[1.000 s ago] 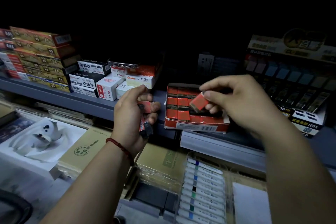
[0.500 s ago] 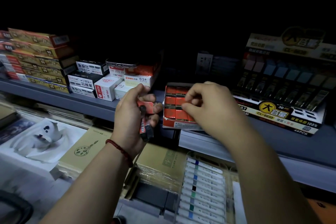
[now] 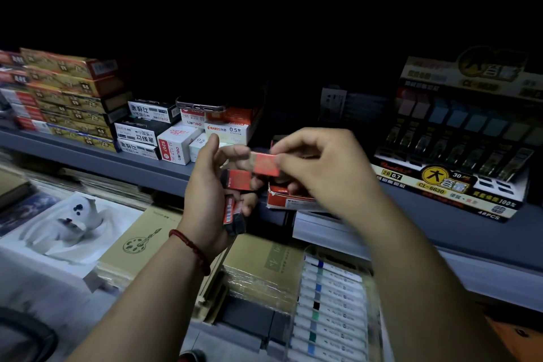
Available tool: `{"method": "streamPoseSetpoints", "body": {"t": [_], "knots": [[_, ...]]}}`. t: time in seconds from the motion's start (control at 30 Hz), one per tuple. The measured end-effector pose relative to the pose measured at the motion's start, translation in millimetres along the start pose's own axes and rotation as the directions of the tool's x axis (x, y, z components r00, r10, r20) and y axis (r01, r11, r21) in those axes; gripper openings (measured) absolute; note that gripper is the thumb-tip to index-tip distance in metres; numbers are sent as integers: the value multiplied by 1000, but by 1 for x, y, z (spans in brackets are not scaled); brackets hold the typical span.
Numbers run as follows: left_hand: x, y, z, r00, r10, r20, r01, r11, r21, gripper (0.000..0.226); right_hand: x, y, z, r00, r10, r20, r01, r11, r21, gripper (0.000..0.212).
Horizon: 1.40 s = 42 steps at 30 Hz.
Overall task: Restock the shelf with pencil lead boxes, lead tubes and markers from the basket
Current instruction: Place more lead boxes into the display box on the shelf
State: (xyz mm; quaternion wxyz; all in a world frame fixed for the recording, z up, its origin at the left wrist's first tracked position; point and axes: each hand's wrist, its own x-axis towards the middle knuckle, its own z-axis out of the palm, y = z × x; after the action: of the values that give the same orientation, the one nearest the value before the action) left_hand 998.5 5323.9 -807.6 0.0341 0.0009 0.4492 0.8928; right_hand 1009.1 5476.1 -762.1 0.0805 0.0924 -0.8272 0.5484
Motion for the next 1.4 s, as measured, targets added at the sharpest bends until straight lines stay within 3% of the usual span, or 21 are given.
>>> {"method": "streamPoseSetpoints", "body": {"t": [0.2,0.37,0.5,0.6,0.73,0.93,1.03,1.13,1.23,1.3,1.4], "knots": [[-2,0,2,1000,-19,-21,18,999,-48,37,-2,14,-66,990,85,-112,-92,994,-54,18],[-1,-1,6,999,-18,-32,17,999,-45,34,-5,23,-75,994,108,18,-98,951,-294,12],[1,-1,4,1000,-8,2,8,998,-65,36,-4,21,-63,998,70,0,-60,856,-513,14],[0,0,4,999,16,39,-14,998,-64,39,-4,19,-45,999,-19,-45,-5,887,-462,11],[0,2,4,996,58,75,-58,998,-8,43,-5,3,-5,984,-177,22,176,942,-287,6],[-5,6,4,990,66,126,-80,991,107,45,-6,1,27,969,-221,112,246,903,-352,22],[-7,8,5,990,74,121,-90,987,134,45,-5,2,28,965,-234,119,260,909,-326,15],[-8,11,6,989,66,134,-76,995,71,42,-3,3,21,980,-187,66,195,969,-154,12],[-7,10,7,992,63,112,-68,997,43,39,0,0,-5,993,-89,-76,86,995,-47,8],[-5,8,6,996,57,73,-61,996,57,36,-2,0,-30,988,-6,-157,-9,995,-96,6],[-2,6,5,998,53,39,-56,996,70,33,-8,5,-65,980,135,-148,-171,950,-261,8]]}}
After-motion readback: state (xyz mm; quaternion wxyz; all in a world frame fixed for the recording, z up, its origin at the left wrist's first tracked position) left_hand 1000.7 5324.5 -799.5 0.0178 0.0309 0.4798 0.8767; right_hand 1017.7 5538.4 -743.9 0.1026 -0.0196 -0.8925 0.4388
